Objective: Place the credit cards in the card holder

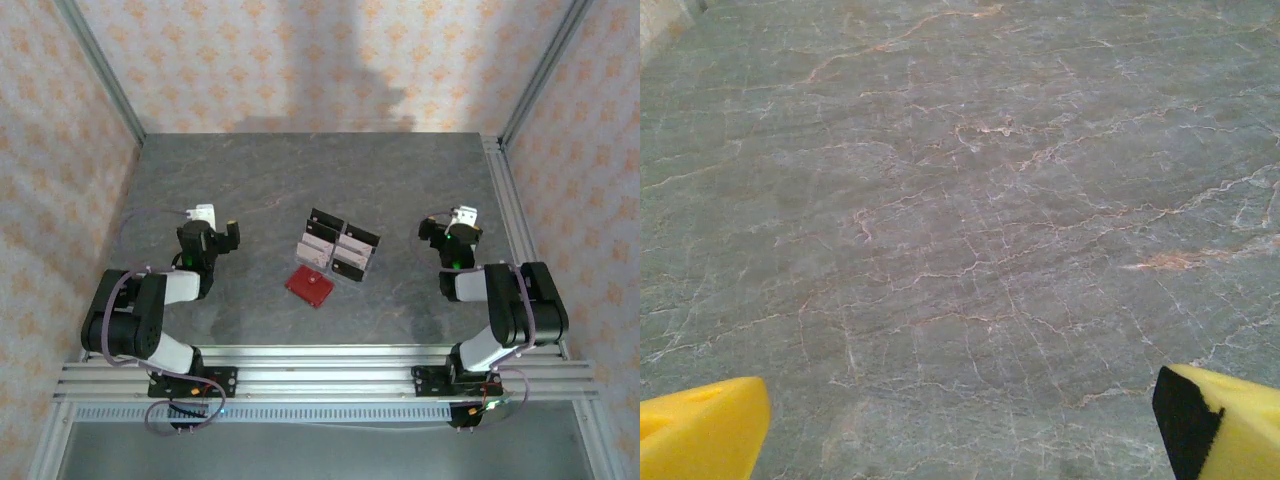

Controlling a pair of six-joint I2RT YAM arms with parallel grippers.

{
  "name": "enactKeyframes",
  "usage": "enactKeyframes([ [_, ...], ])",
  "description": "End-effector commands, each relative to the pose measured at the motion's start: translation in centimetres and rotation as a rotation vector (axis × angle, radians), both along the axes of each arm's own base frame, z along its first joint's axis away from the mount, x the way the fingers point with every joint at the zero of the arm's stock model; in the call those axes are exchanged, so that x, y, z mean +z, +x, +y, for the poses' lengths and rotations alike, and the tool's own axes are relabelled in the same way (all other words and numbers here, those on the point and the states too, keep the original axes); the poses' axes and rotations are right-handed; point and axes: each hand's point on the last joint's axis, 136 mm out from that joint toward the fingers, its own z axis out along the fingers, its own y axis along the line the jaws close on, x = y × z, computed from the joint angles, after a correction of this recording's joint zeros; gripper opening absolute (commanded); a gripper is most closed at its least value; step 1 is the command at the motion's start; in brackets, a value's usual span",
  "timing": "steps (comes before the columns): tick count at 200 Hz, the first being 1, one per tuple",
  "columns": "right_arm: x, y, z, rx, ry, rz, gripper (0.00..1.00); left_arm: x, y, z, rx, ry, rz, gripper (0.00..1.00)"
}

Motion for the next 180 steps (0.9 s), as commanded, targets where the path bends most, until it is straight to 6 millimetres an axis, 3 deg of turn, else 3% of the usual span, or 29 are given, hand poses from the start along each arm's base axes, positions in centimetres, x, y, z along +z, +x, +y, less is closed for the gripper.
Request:
enactKeyframes([
  [1,0.4,0.4,0.1,-0.001,-0.015,-0.007,0.99,1.3,0.9,0.1,0.008,0.018,-0.043,1.0],
  [139,0.3,0.5,-0.2,-0.012,-0.006,-0.004,0.99,1.3,0.8,0.1,0.005,0.014,-0.046,1.0],
  [163,2.0,-0.8,-1.3,-0.079,-0.006,-0.071,0.99,4.6,1.5,1.5,0.094,0.024,0.011,1.0],
  [180,4.4,-1.9,-2.6,-0.166,-0.012,-0.097,0.99,7.4,1.5,1.8,0.13,0.008,0.055,1.0],
])
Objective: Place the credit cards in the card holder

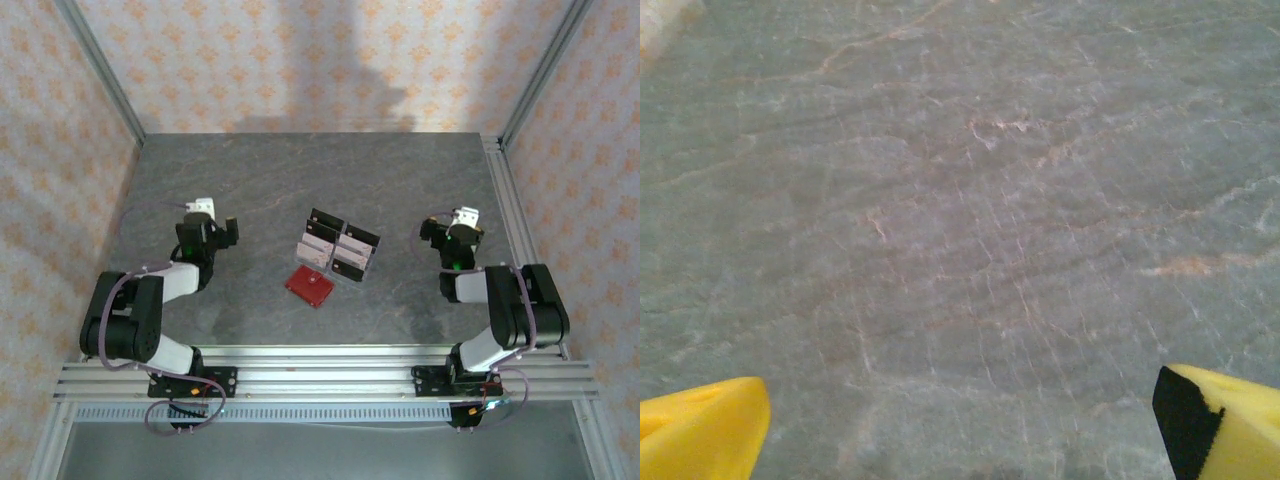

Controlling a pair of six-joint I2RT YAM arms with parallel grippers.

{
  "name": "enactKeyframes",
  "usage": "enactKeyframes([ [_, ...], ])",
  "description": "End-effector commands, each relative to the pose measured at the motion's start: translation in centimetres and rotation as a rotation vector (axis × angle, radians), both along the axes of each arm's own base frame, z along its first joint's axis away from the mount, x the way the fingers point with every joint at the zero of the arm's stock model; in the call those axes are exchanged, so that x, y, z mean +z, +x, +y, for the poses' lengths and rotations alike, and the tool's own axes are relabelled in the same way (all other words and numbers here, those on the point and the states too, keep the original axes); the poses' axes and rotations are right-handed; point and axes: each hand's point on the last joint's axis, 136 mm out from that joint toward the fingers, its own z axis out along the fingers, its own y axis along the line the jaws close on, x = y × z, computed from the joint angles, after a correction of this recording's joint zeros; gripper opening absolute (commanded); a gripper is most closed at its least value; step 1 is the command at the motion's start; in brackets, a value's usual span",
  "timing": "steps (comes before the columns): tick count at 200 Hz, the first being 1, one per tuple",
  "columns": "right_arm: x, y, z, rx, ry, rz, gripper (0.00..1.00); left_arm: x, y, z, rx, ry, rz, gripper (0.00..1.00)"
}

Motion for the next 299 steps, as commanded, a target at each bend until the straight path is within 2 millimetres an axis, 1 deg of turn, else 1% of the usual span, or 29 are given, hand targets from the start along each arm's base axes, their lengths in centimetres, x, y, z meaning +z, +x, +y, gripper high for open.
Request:
enactKeyframes([
  [1,4.0,-1.3,-1.9,-0.127,-0.005,-0.085,0.99,6.1,0.6,1.3,0.096,-0.001,0.003,1.0],
  [5,4.6,-1.4,-2.0,-0.132,-0.001,-0.08,0.99,6.9,0.6,1.4,0.109,-0.012,0.01,1.0],
  [10,5.4,-1.5,-2.1,-0.144,0.015,-0.071,0.99,7.3,0.4,1.3,0.119,-0.032,0.045,1.0],
  [12,6.0,-1.5,-2.1,-0.152,0.031,-0.08,0.99,7.6,0.5,1.2,0.121,-0.043,0.049,1.0],
  [16,6.9,-1.6,-2.2,-0.165,0.058,-0.086,0.99,7.8,0.3,1.1,0.128,-0.068,0.075,1.0],
  [20,7.1,-1.6,-2.1,-0.175,0.086,-0.078,0.99,7.9,0.0,0.8,0.131,-0.094,0.102,1.0],
  [21,7.8,-1.6,-2.1,-0.176,0.095,-0.095,0.99,7.9,0.0,0.7,0.132,-0.1,0.108,1.0],
  [24,8.9,-1.7,-2.1,-0.184,0.125,-0.115,0.99,8.3,-0.1,0.6,0.134,-0.121,0.113,1.0],
  [32,10.6,-1.8,-1.9,-0.199,0.233,-0.147,0.99,8.2,-0.6,-0.2,0.133,-0.177,0.151,1.0],
  [45,12.7,-2.5,-1.3,-0.206,0.39,-0.186,0.99,8.2,-1.5,-1.7,0.119,-0.26,0.17,1.0],
  [53,14.2,-2.7,-0.4,-0.153,0.454,-0.226,0.99,8.4,-2.2,-2.7,0.11,-0.307,0.161,1.0],
  [62,15.4,-2.8,0.9,-0.083,0.525,-0.246,0.99,8.5,-2.9,-4.0,0.095,-0.354,0.151,1.0],
  [70,16.2,-2.6,2.7,0.01,0.599,-0.235,1.0,8.5,-3.5,-5.2,0.083,-0.395,0.146,1.0],
  [76,16.4,-2.3,4.3,0.083,0.646,-0.187,0.96,8.4,-4.1,-6.1,0.074,-0.428,0.145,1.0],
  [84,15.9,-2.1,6.5,0.161,0.712,-0.071,0.91,8.3,-4.8,-7.2,0.057,-0.462,0.149,1.0],
  [91,14.8,-2.1,8.4,0.215,0.747,0.041,0.88,7.9,-5.5,-8.1,0.065,-0.516,0.155,1.0],
  [98,13.5,-2.5,9.7,0.227,0.77,0.143,0.86,7.7,-6.0,-9.1,0.052,-0.549,0.159,1.0],
  [108,12.1,-3.5,11.3,0.246,0.771,0.234,0.84,7.3,-6.7,-10.4,0.037,-0.59,0.161,1.0],
  [122,10.0,-5.4,12.4,0.233,0.76,0.331,0.82,6.7,-7.5,-12.0,0.019,-0.646,0.166,1.0],
  [135,8.1,-7.3,12.9,0.223,0.742,0.42,0.8,6.2,-7.7,-13.5,-0.003,-0.699,0.176,1.0],
  [154,5.6,-10.1,13.8,0.225,0.688,0.521,0.78,5.7,-7.3,-15.5,-0.039,-0.716,0.202,1.0],
  [174,3.8,-12.6,14.8,0.242,0.607,0.598,0.77,5.0,-6.4,-17.8,-0.084,-0.708,0.24,1.0],
  [201,2.4,-14.8,15.8,0.265,0.55,0.649,0.77,4.4,-4.6,-21.2,-0.146,-0.691,0.268,1.0],
  [226,1.7,-15.5,16.6,0.287,0.545,0.668,0.77,4.0,-3.0,-23.9,-0.185,-0.691,0.267,1.0],
  [261,0.8,-16.4,18.5,0.339,0.523,0.715,0.76,3.2,-1.3,-26.6,-0.208,-0.683,0.27,1.0],
  [299,-1.0,-17.1,20.5,0.375,0.495,0.756,0.76,2.8,-0.2,-28.5,-0.221,-0.673,0.261,1.0],
])
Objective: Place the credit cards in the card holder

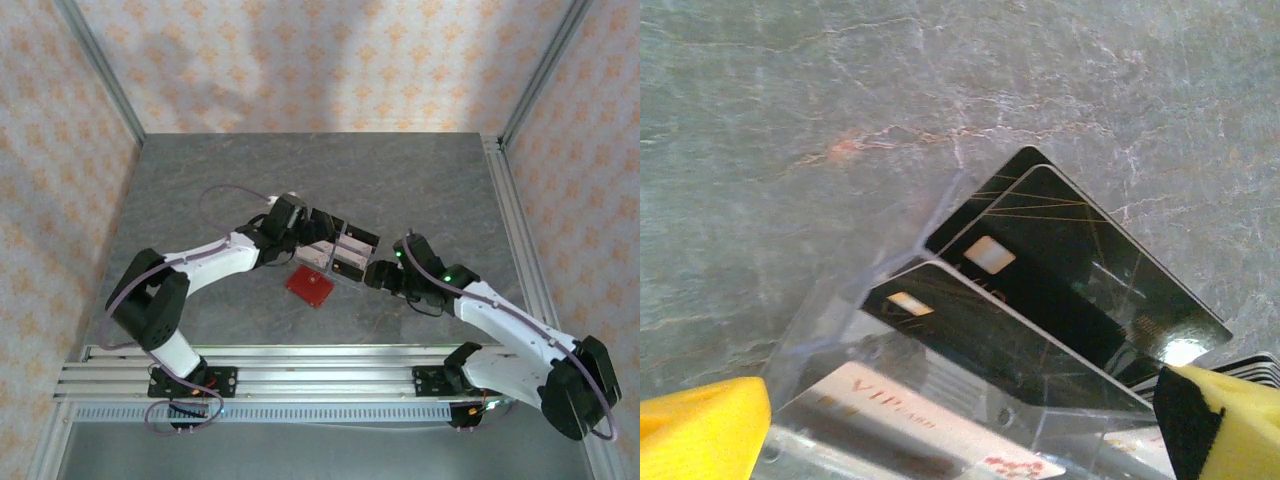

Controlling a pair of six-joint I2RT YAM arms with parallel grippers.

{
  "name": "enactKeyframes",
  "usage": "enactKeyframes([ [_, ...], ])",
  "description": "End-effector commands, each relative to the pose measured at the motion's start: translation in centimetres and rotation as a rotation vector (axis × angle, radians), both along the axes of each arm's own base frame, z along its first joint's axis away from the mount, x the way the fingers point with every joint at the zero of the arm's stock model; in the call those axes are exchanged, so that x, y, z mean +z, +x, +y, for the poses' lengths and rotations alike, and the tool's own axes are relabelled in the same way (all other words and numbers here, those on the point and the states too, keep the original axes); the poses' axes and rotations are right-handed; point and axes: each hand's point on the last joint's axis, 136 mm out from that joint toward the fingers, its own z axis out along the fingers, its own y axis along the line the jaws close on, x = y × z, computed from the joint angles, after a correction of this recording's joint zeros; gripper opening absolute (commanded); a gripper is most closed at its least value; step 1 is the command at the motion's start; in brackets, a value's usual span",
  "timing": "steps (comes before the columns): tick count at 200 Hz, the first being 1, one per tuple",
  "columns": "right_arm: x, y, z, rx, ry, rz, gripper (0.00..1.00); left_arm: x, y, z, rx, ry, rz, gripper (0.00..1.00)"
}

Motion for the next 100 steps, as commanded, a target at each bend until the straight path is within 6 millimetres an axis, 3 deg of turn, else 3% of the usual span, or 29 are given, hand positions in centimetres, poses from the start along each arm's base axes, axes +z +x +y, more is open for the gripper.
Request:
enactKeyframes([
  [1,-1.2,0.0,0.5,-0.01,-0.024,0.005,0.76,1.4,1.6,-1.2,0.021,-0.023,-0.059,1.0],
  [40,-2.7,0.5,0.6,-0.039,-0.044,0.003,0.76,0.7,2.8,-3.4,-0.009,-0.032,-0.057,1.0],
  [96,-3.3,2.1,-0.9,-0.138,-0.115,-0.048,0.75,1.1,4.5,-8.6,-0.088,-0.061,-0.072,1.0],
  [100,-3.3,2.3,-1.0,-0.145,-0.119,-0.051,0.75,0.1,4.6,-9.0,-0.095,-0.053,-0.055,1.0],
])
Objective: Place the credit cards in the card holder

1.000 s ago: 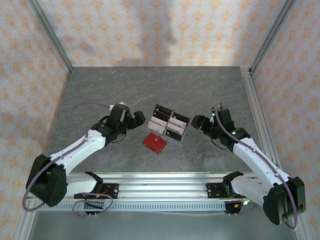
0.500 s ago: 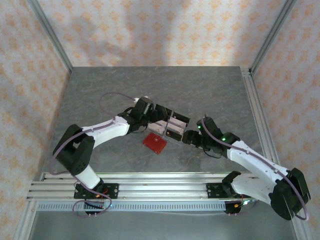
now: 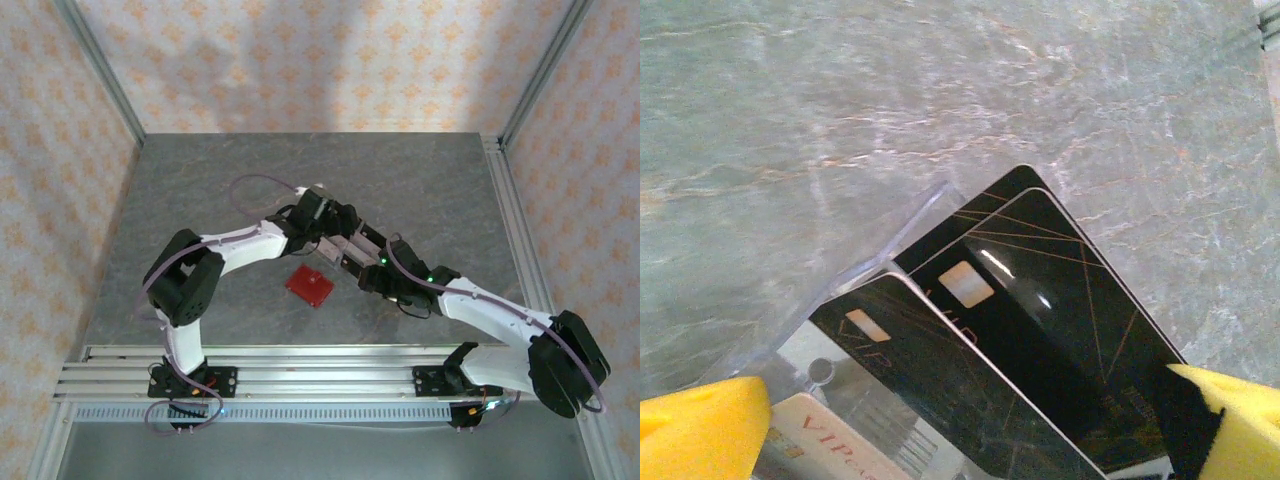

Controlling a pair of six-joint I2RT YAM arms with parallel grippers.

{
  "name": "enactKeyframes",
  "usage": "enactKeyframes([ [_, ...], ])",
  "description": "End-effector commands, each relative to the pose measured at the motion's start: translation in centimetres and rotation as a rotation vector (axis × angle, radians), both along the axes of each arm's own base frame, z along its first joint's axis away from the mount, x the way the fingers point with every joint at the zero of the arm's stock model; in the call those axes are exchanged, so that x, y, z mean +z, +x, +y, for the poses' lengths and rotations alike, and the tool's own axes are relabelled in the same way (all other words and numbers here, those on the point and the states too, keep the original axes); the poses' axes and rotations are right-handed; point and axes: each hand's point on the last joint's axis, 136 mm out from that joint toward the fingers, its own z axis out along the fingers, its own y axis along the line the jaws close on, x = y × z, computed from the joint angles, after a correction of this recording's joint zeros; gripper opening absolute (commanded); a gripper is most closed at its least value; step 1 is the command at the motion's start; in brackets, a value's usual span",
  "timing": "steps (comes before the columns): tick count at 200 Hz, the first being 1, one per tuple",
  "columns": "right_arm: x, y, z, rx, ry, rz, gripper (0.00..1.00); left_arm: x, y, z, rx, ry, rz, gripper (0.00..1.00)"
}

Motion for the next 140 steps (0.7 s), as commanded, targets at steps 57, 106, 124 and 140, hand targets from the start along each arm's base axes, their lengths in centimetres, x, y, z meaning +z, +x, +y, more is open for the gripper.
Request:
enactKeyframes([
  [57,1.0,1.5,-1.9,-0.102,-0.056,-0.072,0.76,2.3,2.6,-5.9,-0.079,-0.033,-0.039,1.0],
  [106,4.7,-1.4,-2.4,-0.029,-0.003,-0.088,0.71,8.8,0.6,-0.6,-0.021,-0.001,-0.09,1.0],
  [124,6.4,-2.0,-1.8,0.051,-0.007,-0.088,0.68,9.7,-1.1,3.9,0.049,0.049,-0.072,1.0],
  [140,7.4,-2.0,-0.4,0.142,-0.024,-0.074,0.64,9.7,-3.0,8.6,0.138,0.073,-0.047,1.0],
])
